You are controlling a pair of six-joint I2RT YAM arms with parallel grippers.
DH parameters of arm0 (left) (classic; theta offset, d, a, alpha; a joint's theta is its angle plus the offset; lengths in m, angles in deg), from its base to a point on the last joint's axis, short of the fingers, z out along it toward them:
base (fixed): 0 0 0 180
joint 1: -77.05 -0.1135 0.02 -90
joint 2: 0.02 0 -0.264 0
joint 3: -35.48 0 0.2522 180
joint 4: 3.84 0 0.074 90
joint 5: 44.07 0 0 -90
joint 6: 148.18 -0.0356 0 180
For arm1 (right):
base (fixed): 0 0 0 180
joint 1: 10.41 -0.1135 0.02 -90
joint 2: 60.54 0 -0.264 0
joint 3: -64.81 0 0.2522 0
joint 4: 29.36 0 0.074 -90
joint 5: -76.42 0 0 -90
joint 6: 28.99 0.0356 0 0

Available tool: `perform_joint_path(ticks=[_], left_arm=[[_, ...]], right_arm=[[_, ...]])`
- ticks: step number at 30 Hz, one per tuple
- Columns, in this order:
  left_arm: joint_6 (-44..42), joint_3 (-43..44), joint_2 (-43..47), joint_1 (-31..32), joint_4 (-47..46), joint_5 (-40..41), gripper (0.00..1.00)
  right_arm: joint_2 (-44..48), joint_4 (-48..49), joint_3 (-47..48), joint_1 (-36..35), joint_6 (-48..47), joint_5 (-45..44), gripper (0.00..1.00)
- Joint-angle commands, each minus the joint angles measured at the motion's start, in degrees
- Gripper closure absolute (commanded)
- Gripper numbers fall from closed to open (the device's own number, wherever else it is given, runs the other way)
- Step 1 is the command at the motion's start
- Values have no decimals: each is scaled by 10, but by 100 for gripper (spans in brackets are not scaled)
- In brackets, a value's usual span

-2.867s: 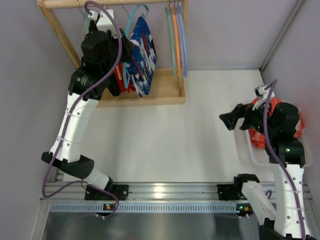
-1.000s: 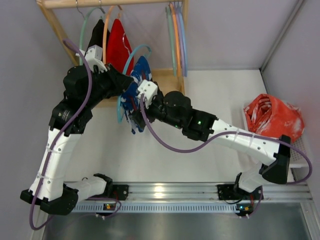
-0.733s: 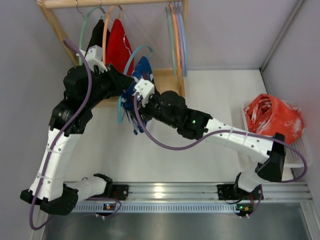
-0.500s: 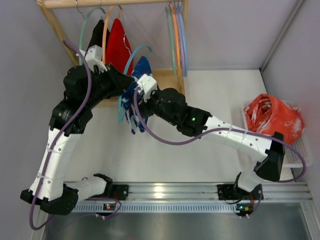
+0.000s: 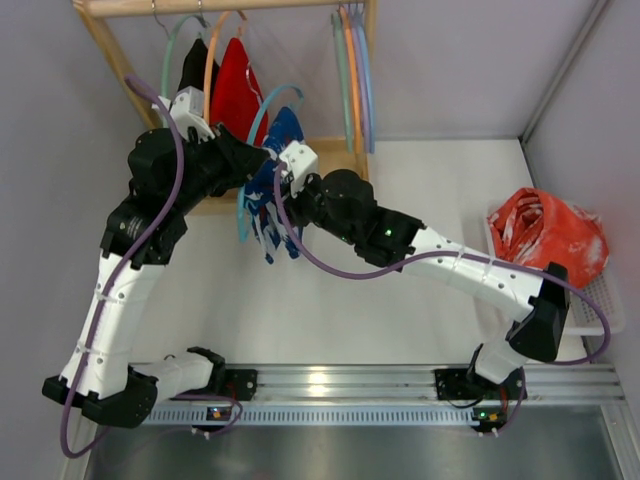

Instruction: Remove the trousers from the hanger

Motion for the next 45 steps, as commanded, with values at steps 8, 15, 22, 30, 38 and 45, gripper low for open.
perform_joint_path(ticks=[8,15,22,30,38,45], left_arm=[[15,38,25,0,-130,-22,100],[13,28,30,-1,-130,-20,100],[9,-19,43,0,-129,-16,100],[0,-55,43,0,-123,-13,100],[-1,-98,39,-1,-106,-1,100],[-6,-124,38,-1,-95,8,100]], right_arm=[[-8,19,43,22,-5,-33,100],[8,17,70,34,-16,-39,100],[48,2,131,35,-32,0,100],[88,-3,164,29,-54,31,100],[104,-8,223,24,-61,35,100],[100,5,287,23,-63,41,100]])
